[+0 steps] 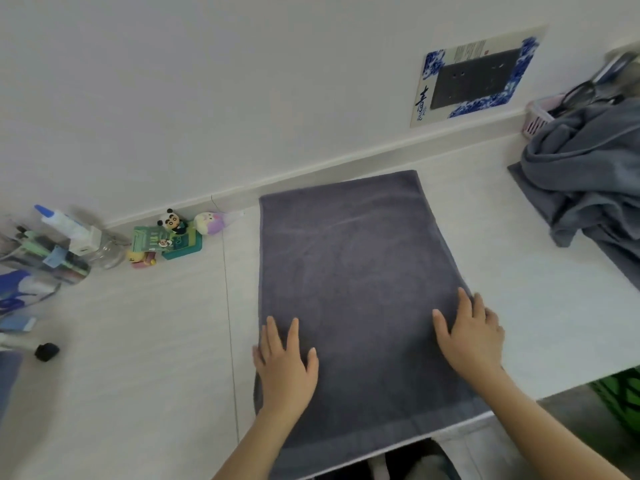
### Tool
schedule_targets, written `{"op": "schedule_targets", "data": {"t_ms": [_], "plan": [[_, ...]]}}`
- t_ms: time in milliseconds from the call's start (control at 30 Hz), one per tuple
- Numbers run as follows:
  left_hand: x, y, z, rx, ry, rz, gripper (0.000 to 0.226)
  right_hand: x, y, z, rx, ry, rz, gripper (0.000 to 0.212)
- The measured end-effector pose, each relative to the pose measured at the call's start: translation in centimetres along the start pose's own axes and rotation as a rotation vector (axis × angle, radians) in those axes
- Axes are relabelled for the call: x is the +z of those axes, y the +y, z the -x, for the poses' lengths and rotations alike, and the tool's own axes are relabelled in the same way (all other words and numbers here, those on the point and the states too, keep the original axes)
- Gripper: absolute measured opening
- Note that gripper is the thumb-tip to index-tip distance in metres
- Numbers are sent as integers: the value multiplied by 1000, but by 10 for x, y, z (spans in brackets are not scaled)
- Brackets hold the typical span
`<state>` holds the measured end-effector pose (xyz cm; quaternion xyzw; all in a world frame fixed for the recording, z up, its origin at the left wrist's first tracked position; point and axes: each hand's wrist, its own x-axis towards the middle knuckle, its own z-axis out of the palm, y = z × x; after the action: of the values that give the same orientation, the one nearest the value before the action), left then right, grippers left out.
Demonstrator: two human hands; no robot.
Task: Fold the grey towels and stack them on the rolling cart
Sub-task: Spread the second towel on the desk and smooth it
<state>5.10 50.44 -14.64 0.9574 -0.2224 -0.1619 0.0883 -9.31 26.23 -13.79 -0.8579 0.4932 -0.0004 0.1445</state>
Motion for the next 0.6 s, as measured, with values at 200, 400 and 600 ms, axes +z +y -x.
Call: {"op": "schedule_targets", "data": {"t_ms": [200,400,600], "plan": [[2,-28,55,-251,92,234,74,4,33,53,142,-84,-66,64],[-5,-29,79,-379,59,617,55,-4,39,57,200,-96,-364,31],[-17,-29,98,-358,261,795,21,-43,63,69,152,-8,-766,29]]}}
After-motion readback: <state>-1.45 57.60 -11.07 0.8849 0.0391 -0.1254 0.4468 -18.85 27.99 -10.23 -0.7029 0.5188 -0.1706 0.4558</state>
